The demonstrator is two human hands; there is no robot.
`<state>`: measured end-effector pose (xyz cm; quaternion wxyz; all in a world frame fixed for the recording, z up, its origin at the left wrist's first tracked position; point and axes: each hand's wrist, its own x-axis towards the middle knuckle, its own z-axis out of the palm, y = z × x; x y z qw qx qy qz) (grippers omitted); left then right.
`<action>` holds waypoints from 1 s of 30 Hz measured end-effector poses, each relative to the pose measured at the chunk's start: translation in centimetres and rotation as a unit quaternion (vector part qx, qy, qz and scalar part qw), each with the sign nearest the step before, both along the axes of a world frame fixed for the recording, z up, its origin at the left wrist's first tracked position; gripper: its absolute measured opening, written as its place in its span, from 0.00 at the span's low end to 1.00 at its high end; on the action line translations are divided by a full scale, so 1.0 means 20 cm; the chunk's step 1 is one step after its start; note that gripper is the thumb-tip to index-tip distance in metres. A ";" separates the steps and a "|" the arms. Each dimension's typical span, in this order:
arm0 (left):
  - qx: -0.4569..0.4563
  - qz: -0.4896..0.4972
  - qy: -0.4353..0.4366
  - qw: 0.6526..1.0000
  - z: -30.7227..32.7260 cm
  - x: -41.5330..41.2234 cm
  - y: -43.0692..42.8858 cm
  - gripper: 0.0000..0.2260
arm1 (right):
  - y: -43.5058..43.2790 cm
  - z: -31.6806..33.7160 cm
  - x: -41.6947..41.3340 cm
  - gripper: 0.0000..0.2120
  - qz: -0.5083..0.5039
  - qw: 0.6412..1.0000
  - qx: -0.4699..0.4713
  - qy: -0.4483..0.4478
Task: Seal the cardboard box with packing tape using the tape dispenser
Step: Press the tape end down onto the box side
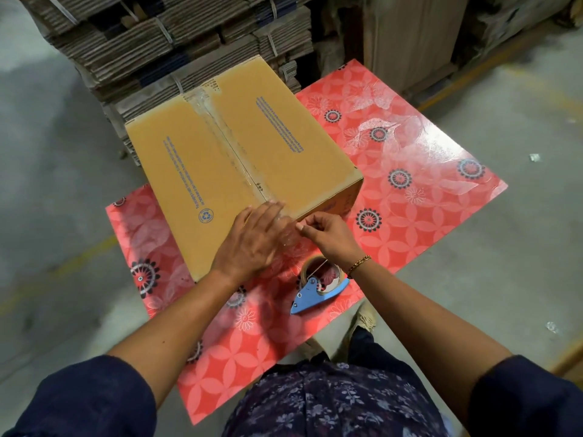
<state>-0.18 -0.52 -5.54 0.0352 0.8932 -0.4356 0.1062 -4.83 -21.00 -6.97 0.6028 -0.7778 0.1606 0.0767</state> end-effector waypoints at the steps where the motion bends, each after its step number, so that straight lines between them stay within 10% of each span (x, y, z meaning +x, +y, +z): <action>1: -0.019 -0.027 -0.014 0.999 0.00 0.00 0.01 0.20 | 0.00 -0.01 0.00 0.10 -0.003 1.000 0.002 -0.004; 13: -0.030 -0.064 -0.019 0.997 0.01 -0.02 0.01 0.02 | 0.08 -0.06 -0.03 0.10 -0.082 0.994 -0.056 -0.051; 30: -0.079 0.049 0.116 0.989 0.14 0.09 -0.01 0.15 | 0.14 -0.08 -0.05 0.09 -0.091 0.974 -0.163 -0.131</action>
